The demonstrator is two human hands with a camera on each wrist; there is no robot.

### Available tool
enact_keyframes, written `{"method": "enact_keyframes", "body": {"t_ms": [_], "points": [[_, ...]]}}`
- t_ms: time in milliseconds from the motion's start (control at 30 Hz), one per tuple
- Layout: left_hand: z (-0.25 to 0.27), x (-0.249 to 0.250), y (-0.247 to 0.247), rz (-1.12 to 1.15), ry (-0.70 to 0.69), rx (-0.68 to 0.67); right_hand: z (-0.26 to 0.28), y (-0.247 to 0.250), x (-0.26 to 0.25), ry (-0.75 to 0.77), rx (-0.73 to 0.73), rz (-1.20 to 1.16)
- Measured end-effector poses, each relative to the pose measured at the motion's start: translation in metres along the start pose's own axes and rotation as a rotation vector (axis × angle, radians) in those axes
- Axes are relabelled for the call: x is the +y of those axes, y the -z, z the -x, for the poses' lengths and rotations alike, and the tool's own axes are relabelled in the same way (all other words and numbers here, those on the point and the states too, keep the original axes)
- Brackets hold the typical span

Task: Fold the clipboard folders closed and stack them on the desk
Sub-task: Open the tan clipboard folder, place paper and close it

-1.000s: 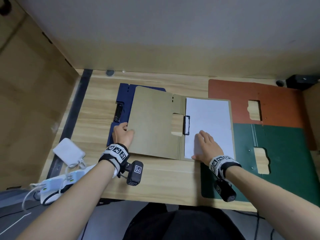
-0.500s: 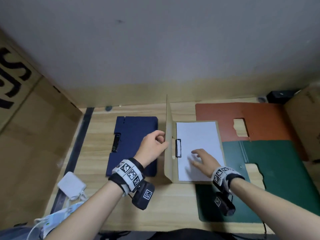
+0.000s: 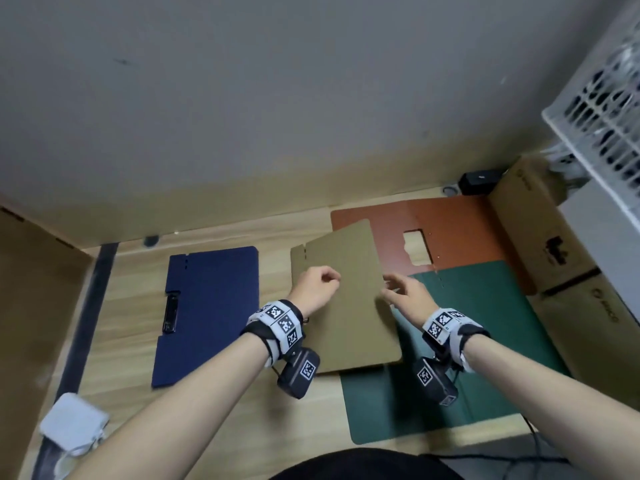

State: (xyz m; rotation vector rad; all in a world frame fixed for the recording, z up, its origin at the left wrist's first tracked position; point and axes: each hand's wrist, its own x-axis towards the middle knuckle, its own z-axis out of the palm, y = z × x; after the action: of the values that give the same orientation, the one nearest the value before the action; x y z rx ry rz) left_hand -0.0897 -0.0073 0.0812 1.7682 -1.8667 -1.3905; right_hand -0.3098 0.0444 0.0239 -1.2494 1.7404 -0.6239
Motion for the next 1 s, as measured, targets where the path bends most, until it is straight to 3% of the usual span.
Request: {"method": "enact_keyframes", "body": {"t_ms": [233,367,700,833,1000], "points": [[-0.013,-0.048,-0.018,-0.038,0.208,0.024,-0.018,-0.001,0.042,-0.074,-0.028,0.135],[-0.008,-0.077,-0.026,0.014,0.396,0.100,-0.024,-0.007,0.053,-0.126,0.012,0.164],[0.001,-0.104,-0.042,0.449,0.687,0.166,-0.014,-0.040,0.054,-0.170,0.042,0.274],[-0.004,-0.113,-0.031,0.481,0.684,0.089,-0.002,-0.064,0.048,-0.184,0.022,0.427],[-0.002,-0.142,-0.015,0.453,0.566,-0.004,0.002,-0.097,0.029,-0.213,0.029,0.437]]}}
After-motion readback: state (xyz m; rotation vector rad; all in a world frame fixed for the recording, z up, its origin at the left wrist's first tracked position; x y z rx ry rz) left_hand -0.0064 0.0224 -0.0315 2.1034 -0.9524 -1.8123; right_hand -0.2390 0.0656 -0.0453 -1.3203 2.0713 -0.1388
